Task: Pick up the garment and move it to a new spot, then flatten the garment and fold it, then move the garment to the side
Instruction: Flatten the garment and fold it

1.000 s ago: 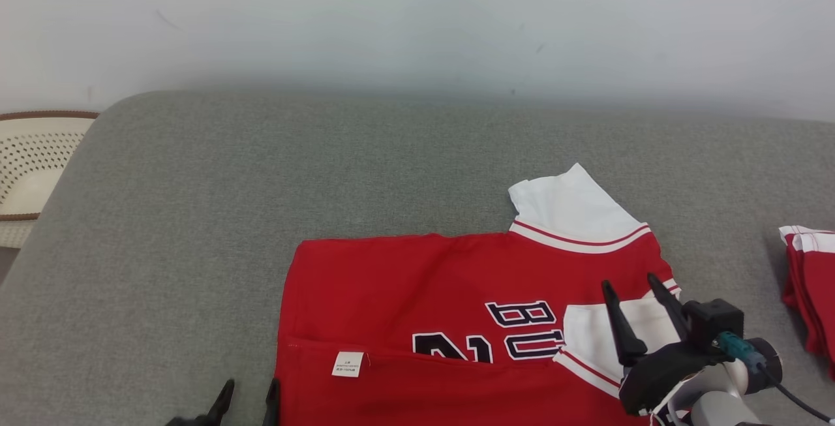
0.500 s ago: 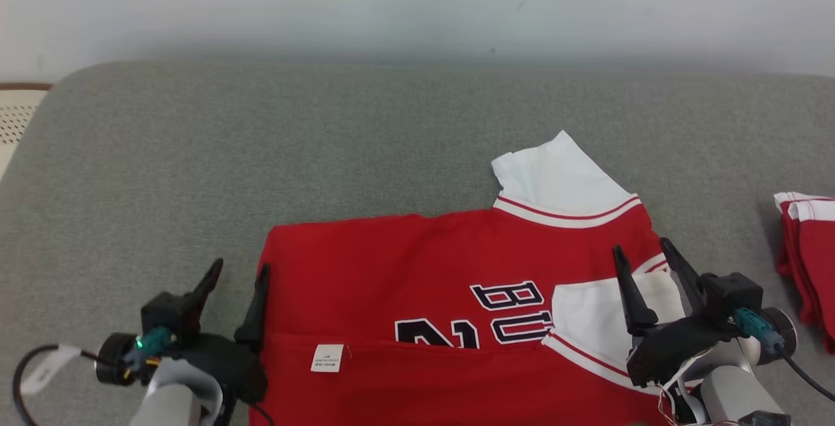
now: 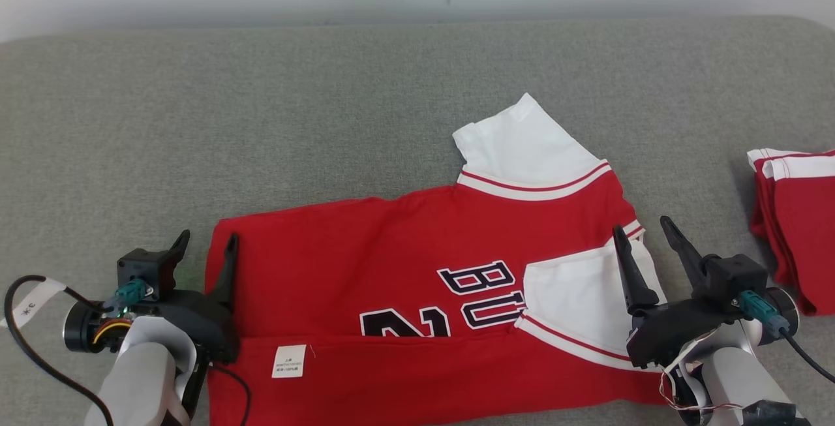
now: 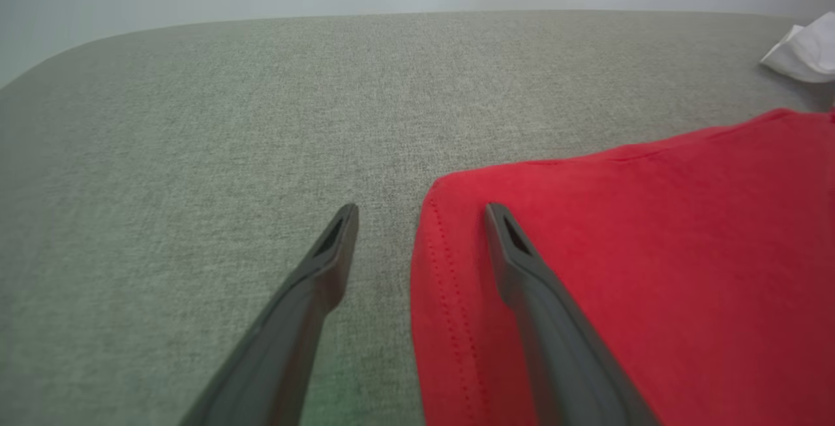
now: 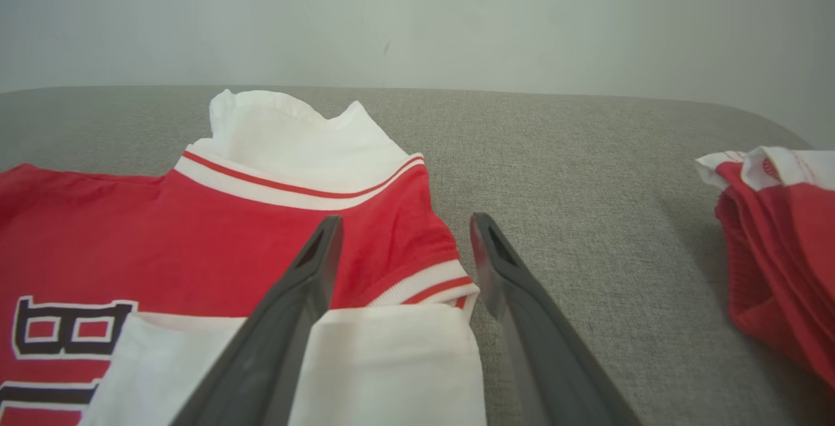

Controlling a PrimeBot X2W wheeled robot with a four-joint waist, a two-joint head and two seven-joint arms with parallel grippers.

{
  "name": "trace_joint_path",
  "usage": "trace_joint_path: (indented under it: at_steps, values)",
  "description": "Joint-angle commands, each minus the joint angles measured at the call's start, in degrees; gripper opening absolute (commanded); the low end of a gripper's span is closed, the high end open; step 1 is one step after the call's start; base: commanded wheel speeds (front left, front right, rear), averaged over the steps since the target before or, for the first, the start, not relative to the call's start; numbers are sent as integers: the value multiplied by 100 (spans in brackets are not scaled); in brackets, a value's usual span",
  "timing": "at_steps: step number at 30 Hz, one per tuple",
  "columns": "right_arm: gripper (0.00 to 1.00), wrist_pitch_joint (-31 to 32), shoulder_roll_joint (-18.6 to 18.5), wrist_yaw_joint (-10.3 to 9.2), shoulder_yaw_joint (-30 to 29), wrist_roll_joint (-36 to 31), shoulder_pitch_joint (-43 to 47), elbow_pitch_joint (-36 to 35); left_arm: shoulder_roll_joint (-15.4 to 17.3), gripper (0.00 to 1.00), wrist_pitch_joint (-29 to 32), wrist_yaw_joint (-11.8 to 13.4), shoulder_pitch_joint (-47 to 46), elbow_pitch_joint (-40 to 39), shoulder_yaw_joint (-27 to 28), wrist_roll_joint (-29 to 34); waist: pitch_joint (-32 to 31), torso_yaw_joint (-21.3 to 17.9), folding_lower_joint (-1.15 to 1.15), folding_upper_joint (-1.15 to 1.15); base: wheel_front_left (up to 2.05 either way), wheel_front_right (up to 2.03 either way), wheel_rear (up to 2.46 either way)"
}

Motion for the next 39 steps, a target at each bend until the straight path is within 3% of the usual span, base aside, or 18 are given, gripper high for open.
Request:
trace_joint_path:
  at_steps: [1,8,14,15,16,19,31,39]
  values:
    - [100,1,-42,-10,-3,-4,-65,-39,45,100,-5,29,-60,76,15,27,124,-102,-1,-1,0,0,0]
    - [100,1,-79,-10,-4,9,-86,-71,47,100,-5,188,-215,249,-3,88,240,-160,-1,-1,0,0,0]
    - [100,1,-74,-10,24,12,-107,-76,-24,100,-4,102,-231,181,-113,98,250,-151,-1,-1,0,0,0]
    - [100,1,-75,-10,34,11,-130,-79,-30,87,-4,63,-233,166,-145,108,249,-146,-1,-1,0,0,0]
    - [100,1,-78,-10,38,15,-150,-80,-43,49,-4,53,-233,152,-158,101,247,-138,-1,-1,0,0,0]
    - [100,1,-105,-10,58,31,-205,-79,-82,0,-5,23,-216,73,-177,76,236,-105,-1,-1,0,0,0]
    - [100,1,-325,-9,147,363,-834,93,-204,0,-5,106,42,-525,-170,66,286,126,-1,-1,0,0,0]
    - [100,231,-662,-9,1198,907,-2286,1497,-347,0,-5,60,-82,-754,-379,77,472,484,-1,-1,0,0,0]
